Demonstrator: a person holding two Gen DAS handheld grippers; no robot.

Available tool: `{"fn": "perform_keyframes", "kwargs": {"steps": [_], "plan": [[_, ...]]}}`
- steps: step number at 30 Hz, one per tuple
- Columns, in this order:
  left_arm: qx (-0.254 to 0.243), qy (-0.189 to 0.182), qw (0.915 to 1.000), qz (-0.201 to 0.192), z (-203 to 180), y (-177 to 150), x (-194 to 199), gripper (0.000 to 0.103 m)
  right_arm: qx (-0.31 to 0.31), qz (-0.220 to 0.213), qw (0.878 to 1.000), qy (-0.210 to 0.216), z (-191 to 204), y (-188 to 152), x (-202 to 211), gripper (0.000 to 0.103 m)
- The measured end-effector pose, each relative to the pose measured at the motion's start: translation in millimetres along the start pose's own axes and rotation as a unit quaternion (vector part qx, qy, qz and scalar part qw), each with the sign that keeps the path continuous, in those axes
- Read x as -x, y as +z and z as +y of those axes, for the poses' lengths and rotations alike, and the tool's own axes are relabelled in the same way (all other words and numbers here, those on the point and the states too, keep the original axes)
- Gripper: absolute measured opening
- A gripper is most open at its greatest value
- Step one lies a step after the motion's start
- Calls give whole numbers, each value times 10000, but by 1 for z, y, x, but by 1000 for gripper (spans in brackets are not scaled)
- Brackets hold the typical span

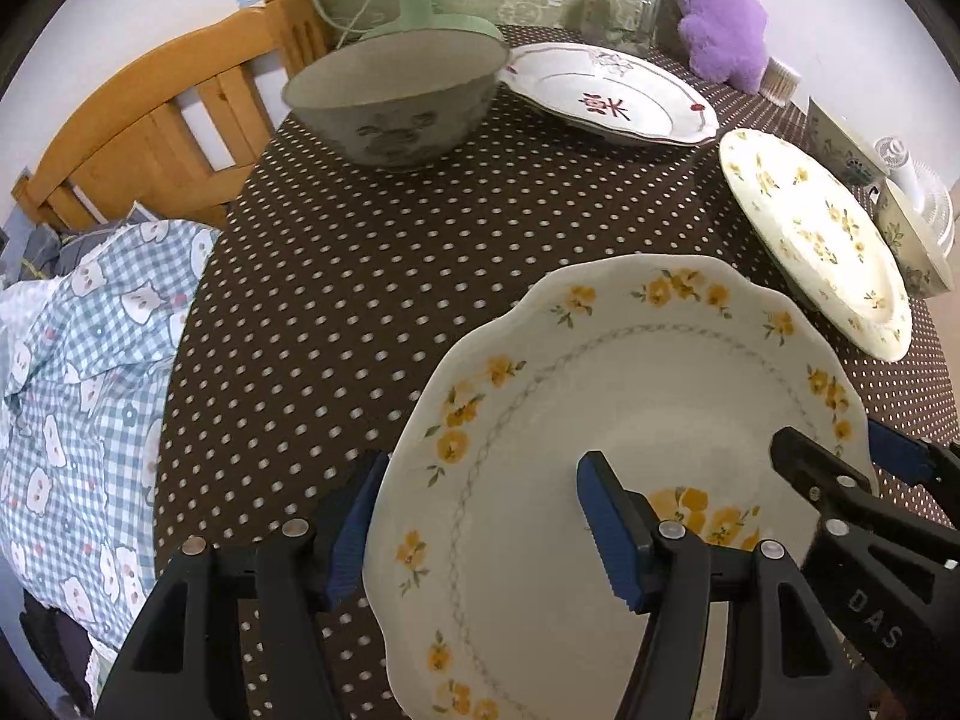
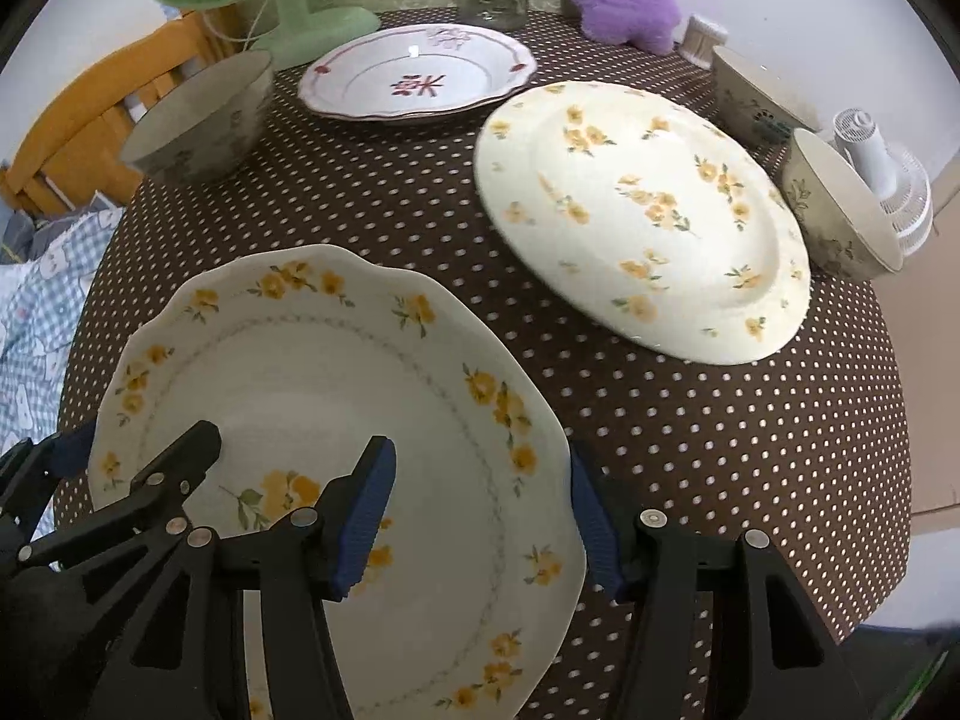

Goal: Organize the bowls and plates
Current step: 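Lift the floral plate with both tools and carry it toward the other floral plate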

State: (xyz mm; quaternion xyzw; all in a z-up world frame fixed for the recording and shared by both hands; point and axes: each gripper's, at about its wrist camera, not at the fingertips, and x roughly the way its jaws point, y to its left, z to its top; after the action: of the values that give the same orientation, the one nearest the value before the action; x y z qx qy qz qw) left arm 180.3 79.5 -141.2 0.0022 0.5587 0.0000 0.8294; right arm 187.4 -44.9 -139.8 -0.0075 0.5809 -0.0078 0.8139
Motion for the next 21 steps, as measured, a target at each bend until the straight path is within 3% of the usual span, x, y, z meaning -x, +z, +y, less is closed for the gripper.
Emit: {"fn": "perform_keyframes", "kwargs": {"steps": [13,17,21], "plan": [[-154,-1,9999,-15,-19,6,-7,67,-175,38,9998,33,-23,0,-1,59],[-166,-19,9998,48,-22,4,-8,74,-207,28,9998,76,-24,0,-2,59],[-167,-50,9998,5,-22,-1,-1,90,-299,67,9995,123,-28,-4,1,59]]}}
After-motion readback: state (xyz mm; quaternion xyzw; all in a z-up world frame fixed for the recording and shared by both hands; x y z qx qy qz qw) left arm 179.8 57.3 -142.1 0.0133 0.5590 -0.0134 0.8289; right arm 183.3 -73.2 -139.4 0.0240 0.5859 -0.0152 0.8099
